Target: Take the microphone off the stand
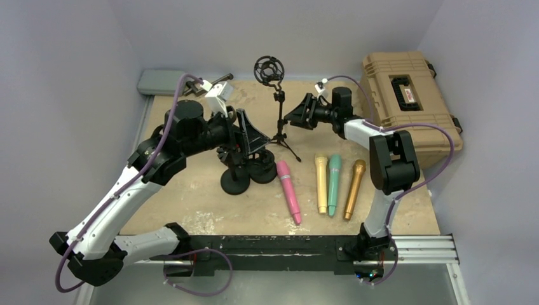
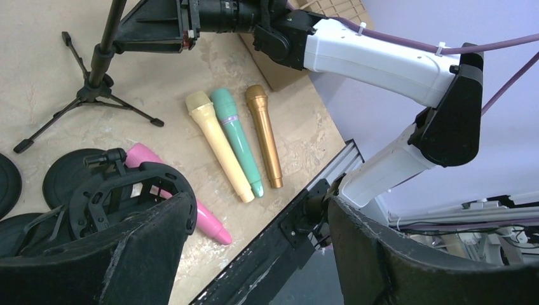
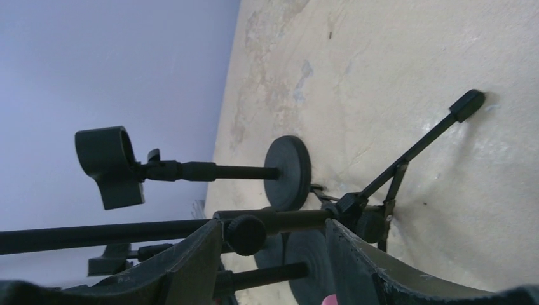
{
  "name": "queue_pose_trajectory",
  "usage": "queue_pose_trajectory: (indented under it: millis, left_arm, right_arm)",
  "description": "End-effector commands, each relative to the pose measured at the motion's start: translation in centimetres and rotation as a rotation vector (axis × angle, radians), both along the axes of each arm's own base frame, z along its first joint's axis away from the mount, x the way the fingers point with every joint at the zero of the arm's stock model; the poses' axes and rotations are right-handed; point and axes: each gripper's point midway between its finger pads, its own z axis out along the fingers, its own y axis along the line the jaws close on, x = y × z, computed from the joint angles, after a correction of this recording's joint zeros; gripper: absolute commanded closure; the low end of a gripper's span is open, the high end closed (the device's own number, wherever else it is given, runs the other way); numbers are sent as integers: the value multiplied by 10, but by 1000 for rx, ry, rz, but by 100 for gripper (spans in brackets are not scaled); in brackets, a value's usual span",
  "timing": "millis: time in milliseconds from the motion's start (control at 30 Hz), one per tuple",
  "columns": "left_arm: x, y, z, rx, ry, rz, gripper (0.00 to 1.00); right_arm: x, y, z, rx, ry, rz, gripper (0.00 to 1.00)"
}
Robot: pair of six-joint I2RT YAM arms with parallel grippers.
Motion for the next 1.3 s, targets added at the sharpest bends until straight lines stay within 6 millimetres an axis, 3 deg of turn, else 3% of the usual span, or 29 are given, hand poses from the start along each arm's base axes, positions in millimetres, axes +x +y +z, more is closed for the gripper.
queue_pose_trajectory:
  millis: [0,333,600,833,1033,1267]
  left_arm:
    - [-8,2,12,-46,-32,-14,23]
    - [-11,5,10,-55,-28,-7,23]
    - [-14,9,10,-57,-34,1,23]
    - [-16,11,8,-58,-34,4,23]
    - [-18,17,2,-49,-35,19,23]
    - [-20,21,1,-49,-45,28,23]
  right_arm:
    - [-8,10,22,91,11,41,42]
    - [-12,20,19,172,61,51,56]
    - [-13,22,16,197,62,54,77]
    - [-14,20,-15,159,29,83,100]
    - [-16,20,-32,155,-110,126,100]
    - [-14,19,-27,103,-413,176,100]
